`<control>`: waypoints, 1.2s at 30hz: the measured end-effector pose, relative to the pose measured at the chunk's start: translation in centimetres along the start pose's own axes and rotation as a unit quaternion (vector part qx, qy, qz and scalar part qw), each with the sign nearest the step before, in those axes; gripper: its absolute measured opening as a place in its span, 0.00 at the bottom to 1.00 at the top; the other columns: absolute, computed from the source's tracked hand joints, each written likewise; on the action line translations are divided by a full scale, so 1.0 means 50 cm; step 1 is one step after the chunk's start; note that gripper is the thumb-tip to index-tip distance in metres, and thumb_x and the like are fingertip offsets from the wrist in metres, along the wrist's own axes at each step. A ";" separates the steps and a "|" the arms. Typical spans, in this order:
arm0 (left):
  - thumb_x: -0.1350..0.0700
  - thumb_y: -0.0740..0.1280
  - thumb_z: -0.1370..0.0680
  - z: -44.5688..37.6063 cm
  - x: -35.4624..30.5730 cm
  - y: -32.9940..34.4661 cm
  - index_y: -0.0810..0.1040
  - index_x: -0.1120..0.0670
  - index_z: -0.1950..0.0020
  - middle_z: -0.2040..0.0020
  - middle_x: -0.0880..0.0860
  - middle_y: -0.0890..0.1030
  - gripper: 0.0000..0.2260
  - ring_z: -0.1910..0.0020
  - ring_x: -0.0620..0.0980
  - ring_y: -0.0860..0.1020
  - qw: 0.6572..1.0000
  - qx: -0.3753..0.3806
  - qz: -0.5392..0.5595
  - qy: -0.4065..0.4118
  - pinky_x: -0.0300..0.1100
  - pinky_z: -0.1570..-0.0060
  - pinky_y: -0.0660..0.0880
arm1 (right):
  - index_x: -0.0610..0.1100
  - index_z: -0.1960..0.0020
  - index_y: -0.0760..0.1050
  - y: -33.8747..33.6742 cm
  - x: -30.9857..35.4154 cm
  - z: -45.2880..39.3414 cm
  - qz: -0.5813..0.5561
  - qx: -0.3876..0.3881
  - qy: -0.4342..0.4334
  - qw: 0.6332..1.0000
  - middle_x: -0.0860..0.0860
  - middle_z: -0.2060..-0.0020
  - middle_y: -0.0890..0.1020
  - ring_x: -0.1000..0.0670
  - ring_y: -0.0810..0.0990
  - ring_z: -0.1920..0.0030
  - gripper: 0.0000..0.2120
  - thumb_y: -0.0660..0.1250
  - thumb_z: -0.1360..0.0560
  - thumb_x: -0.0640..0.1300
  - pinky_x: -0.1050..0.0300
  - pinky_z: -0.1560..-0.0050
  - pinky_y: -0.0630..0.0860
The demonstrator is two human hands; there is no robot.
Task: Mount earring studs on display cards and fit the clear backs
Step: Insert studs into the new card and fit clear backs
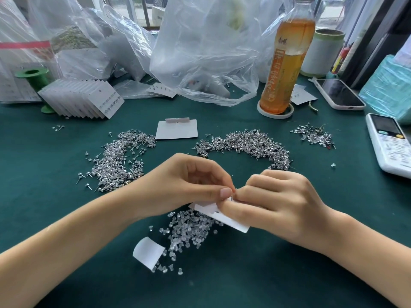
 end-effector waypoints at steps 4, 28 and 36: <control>0.59 0.71 0.29 -0.001 0.003 -0.001 0.83 0.58 0.56 0.62 0.52 0.83 0.04 0.64 0.43 0.78 1.000 0.002 0.001 -0.006 0.32 0.62 0.73 | 0.43 0.60 0.83 0.000 0.000 0.002 -0.002 -0.004 0.002 1.000 0.49 0.73 0.76 0.46 0.71 0.73 0.09 0.67 0.25 0.33 0.54 0.74 0.71; 0.56 0.72 0.30 0.002 -0.009 -0.016 0.83 0.57 0.56 0.60 0.51 0.84 0.06 0.62 0.42 0.80 1.000 -0.020 -0.007 -0.011 0.31 0.59 0.75 | 0.41 0.58 0.83 -0.001 0.002 0.000 0.000 -0.010 0.006 1.000 0.47 0.68 0.81 0.45 0.77 0.71 0.07 0.67 0.26 0.33 0.54 0.71 0.76; 0.56 0.71 0.30 0.001 -0.008 -0.012 0.82 0.58 0.57 0.63 0.50 0.83 0.06 0.64 0.43 0.78 0.999 -0.020 -0.031 -0.008 0.32 0.62 0.75 | 0.42 0.61 0.83 0.003 0.006 -0.002 0.019 -0.016 0.003 1.000 0.49 0.68 0.81 0.46 0.78 0.72 0.05 0.73 0.31 0.33 0.56 0.72 0.75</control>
Point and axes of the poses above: each hand's wrist, its own z-axis away from the middle knuckle, its own y-axis out of the palm, x = y × z, the point moved 1 cm from there along -z, towards the middle knuckle
